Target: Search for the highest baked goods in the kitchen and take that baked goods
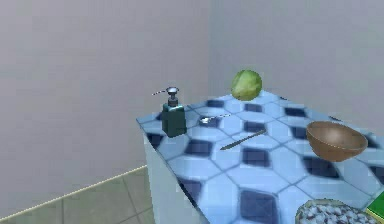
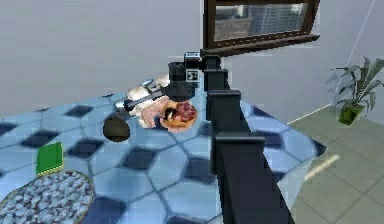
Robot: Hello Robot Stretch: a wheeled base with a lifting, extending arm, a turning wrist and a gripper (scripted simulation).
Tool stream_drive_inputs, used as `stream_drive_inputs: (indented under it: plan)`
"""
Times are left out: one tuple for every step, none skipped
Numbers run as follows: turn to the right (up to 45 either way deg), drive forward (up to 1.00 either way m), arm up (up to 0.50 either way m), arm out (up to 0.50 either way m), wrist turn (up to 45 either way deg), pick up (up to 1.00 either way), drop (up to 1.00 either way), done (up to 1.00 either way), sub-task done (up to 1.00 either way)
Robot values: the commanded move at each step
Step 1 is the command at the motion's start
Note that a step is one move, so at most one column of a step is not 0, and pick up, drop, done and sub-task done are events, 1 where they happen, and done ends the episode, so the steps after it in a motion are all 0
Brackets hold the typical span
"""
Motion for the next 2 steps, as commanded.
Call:
stream_drive_inputs:
  plan:
    - [0.0, 0.00, 0.00, 0.00, 33.0, 0.00, 0.00, 0.00, 0.00]
    - [0.0, 0.00, -0.14, 0.00, 0.0, 0.00, 0.00, 0.00, 0.00]
